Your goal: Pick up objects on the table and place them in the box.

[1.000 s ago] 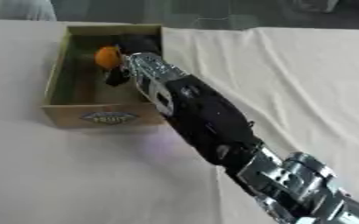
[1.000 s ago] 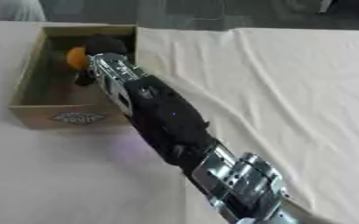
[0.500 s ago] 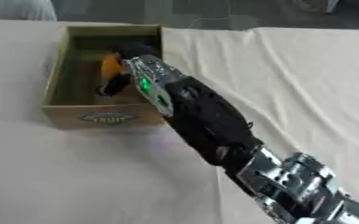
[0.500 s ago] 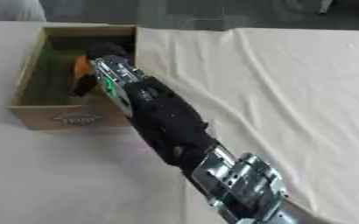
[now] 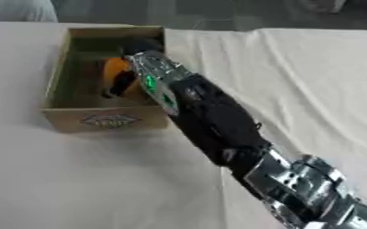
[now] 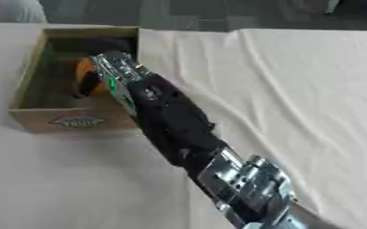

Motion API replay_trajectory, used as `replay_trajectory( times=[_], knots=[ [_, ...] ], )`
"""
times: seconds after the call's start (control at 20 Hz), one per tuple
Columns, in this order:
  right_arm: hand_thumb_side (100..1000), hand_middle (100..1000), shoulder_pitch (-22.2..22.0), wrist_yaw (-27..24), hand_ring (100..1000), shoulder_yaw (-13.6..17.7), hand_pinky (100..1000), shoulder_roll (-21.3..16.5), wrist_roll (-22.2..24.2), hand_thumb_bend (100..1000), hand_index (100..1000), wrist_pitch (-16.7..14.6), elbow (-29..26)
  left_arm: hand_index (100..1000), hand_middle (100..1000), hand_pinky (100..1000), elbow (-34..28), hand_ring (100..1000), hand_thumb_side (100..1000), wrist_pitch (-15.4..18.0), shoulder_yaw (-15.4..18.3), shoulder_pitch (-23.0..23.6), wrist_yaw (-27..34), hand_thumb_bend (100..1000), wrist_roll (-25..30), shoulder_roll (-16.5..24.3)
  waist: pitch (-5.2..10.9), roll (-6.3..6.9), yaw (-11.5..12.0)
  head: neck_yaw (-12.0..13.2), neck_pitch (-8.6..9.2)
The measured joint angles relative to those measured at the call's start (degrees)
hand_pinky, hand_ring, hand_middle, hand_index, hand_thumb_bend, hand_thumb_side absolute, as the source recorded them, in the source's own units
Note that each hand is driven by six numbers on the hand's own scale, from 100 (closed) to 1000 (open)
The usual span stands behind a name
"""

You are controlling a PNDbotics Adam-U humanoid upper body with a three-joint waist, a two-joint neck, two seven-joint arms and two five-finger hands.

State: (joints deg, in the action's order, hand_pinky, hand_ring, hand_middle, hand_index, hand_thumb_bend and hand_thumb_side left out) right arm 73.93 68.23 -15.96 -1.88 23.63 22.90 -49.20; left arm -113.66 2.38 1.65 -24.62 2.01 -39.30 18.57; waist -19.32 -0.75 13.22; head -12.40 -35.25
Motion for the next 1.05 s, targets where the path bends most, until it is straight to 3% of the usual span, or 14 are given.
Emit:
replay_trajectory(
  times=[0.25, 0.6, 0.85, 1.0, 1.05],
  knots=[
    [515, 854, 0.91, -3.06, 924, -0.42, 883, -2.82, 1.85, 632, 1000, 0.6, -6.7, 885, 671, 693, 0.0, 694, 907, -0.19, 0.02, 0.8, -0.03, 100, -0.19, 0.0, 0.96, 0.31, -0.78, 0.94, -0.53],
    [566, 850, 1.1, -8.93, 918, -1.65, 882, -10.33, 6.78, 604, 999, 2.06, -19.95, 884, 670, 693, 0.0, 694, 906, -0.45, 0.34, 1.98, -0.35, 100, -0.55, 0.04, 2.0, 0.86, -2.48, 2.54, -1.47],
    [634, 841, -2.28, -13.48, 900, -2.22, 869, -18.28, 10.0, 492, 980, 3.76, -33.84, 883, 670, 693, 0.0, 693, 904, -0.52, 0.74, 2.49, -0.66, 100, -1.04, 0.08, 2.39, 1.14, -3.61, 3.84, -1.99],
    [672, 823, -6.04, -15.78, 884, -1.91, 859, -23.5, 10.19, 326, 959, 5.52, -44.14, 882, 669, 692, 0.0, 693, 903, -0.56, 0.8, 2.58, -0.79, 100, -1.4, 0.09, 2.42, 1.69, -4.38, 4.95, -2.47],
    [672, 823, -7.59, -16.59, 884, -1.46, 859, -25.11, 9.75, 326, 959, 6.33, -47.81, 882, 669, 692, 0.0, 693, 903, -0.52, 0.83, 2.6, -0.83, 100, -1.5, 0.09, 2.43, 1.82, -4.62, 5.4, -2.53]
  ],
)
